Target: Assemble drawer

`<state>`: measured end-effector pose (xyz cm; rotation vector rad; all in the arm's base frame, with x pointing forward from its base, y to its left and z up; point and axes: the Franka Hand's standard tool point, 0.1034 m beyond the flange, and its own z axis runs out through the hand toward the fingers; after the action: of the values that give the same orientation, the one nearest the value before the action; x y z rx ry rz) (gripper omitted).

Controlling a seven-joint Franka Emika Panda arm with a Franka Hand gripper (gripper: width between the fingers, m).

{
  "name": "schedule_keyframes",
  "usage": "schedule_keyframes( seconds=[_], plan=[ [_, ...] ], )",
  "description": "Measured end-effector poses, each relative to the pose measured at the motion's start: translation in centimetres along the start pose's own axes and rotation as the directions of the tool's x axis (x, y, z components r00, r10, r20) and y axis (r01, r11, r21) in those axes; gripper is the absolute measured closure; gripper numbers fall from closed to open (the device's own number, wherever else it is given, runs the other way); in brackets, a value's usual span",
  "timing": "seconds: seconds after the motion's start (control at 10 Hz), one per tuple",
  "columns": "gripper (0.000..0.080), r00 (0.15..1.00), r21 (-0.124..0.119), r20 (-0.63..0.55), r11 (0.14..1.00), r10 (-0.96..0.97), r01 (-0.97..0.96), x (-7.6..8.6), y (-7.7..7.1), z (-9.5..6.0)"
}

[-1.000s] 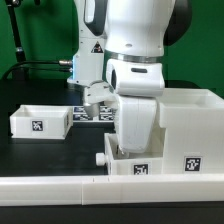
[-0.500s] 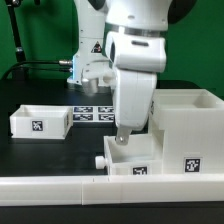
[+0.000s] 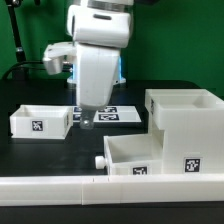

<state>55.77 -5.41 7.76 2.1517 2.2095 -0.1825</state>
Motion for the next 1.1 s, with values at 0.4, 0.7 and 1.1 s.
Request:
schedule_keyframes(
  seconds=[0.4,0.7,1.1],
  plan=[
    [0.0151,0.998,0.013,-0.029,0.999,-0.047,0.047,-0.9,-0.4,2.0],
    [0.0151,0.988,0.02,-0.15,0.999,-0.047,0.051,-1.9,0.4,3.7],
    [0.0151,0.965,0.045,-0.264,0.999,0.011,0.0,-1.7,-0.7,4.8]
  ],
)
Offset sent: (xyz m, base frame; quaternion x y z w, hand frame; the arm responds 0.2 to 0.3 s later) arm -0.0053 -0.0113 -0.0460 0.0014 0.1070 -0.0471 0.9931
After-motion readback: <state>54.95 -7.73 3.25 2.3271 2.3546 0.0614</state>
